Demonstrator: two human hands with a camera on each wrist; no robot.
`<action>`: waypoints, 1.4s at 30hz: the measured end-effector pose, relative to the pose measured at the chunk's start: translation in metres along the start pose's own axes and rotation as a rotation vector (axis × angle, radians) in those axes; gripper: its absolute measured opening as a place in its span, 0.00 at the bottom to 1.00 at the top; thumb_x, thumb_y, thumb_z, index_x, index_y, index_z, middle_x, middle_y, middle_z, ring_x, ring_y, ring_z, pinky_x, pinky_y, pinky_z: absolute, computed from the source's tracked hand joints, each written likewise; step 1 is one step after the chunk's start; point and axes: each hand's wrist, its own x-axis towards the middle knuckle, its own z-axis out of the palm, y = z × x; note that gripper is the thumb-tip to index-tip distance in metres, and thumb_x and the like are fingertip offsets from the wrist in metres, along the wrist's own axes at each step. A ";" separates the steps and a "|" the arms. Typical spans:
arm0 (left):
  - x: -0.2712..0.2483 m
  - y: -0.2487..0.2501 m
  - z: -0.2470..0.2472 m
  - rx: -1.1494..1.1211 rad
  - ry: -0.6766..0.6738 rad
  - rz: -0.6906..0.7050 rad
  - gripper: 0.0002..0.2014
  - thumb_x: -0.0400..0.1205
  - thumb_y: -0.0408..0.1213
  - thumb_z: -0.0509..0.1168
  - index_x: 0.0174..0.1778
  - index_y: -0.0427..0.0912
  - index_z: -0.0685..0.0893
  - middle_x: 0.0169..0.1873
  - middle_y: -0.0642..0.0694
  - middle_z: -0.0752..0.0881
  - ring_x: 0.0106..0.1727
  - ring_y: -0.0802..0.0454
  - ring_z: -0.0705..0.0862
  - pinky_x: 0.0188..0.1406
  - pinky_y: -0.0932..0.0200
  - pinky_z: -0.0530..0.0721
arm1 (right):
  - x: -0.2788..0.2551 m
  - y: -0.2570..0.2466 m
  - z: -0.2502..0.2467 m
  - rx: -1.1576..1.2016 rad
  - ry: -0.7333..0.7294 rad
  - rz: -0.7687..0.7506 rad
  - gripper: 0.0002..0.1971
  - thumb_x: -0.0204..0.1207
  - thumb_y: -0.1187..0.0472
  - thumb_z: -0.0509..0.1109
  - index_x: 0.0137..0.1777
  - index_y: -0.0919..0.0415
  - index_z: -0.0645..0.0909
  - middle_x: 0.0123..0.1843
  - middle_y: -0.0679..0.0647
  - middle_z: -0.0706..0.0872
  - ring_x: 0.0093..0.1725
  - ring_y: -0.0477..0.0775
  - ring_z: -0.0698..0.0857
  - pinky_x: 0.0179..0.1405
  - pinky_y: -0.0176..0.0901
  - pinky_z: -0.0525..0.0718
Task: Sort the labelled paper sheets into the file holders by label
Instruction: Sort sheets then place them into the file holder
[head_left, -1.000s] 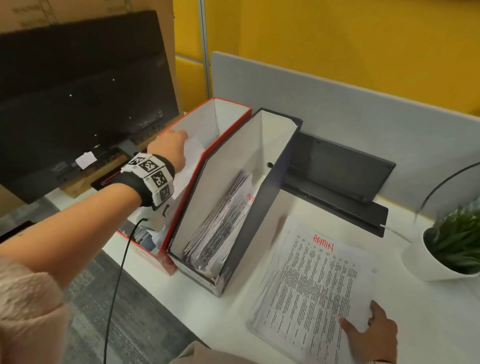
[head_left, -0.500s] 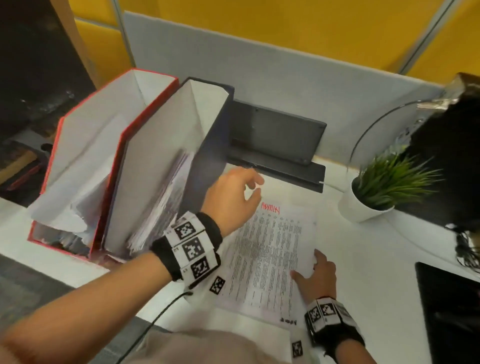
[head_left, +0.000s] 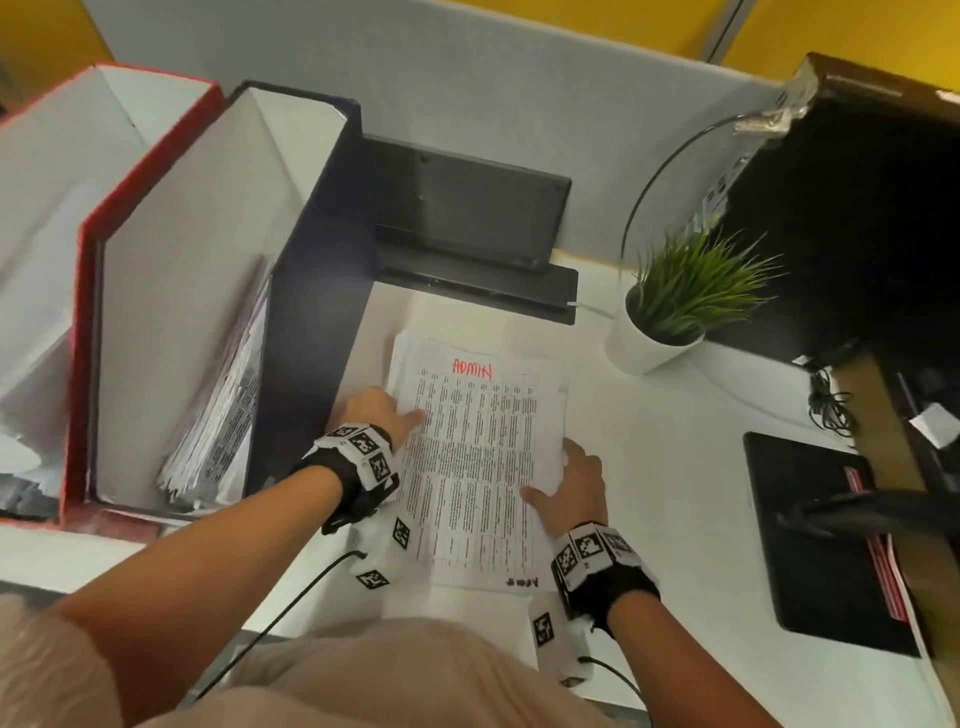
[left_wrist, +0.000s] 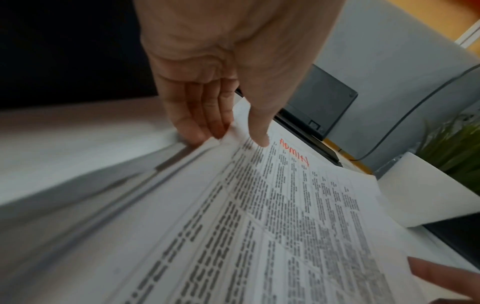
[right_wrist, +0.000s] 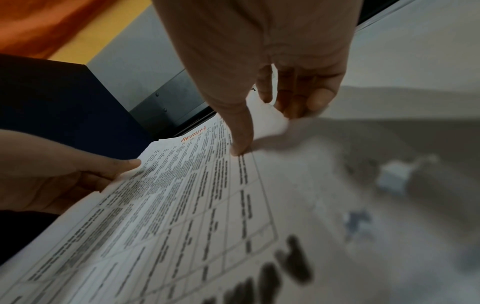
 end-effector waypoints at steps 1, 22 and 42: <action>-0.001 0.001 0.000 -0.044 0.036 0.005 0.19 0.72 0.47 0.74 0.26 0.44 0.72 0.25 0.48 0.78 0.27 0.53 0.77 0.27 0.60 0.79 | -0.001 -0.001 0.000 -0.015 0.003 0.004 0.44 0.68 0.56 0.78 0.80 0.58 0.57 0.70 0.61 0.68 0.71 0.61 0.70 0.73 0.53 0.70; -0.042 0.000 -0.006 -0.539 0.063 0.513 0.09 0.84 0.32 0.59 0.54 0.38 0.84 0.49 0.46 0.86 0.50 0.53 0.83 0.50 0.63 0.82 | 0.002 -0.009 -0.004 0.545 0.103 -0.001 0.53 0.61 0.70 0.81 0.79 0.48 0.53 0.61 0.56 0.67 0.39 0.55 0.82 0.50 0.43 0.84; 0.007 0.004 -0.013 -0.082 -0.052 -0.023 0.16 0.68 0.43 0.79 0.37 0.32 0.85 0.35 0.41 0.85 0.37 0.45 0.83 0.37 0.59 0.80 | 0.001 0.011 -0.007 0.763 0.057 0.022 0.21 0.68 0.83 0.67 0.24 0.57 0.82 0.34 0.55 0.81 0.35 0.54 0.77 0.37 0.40 0.76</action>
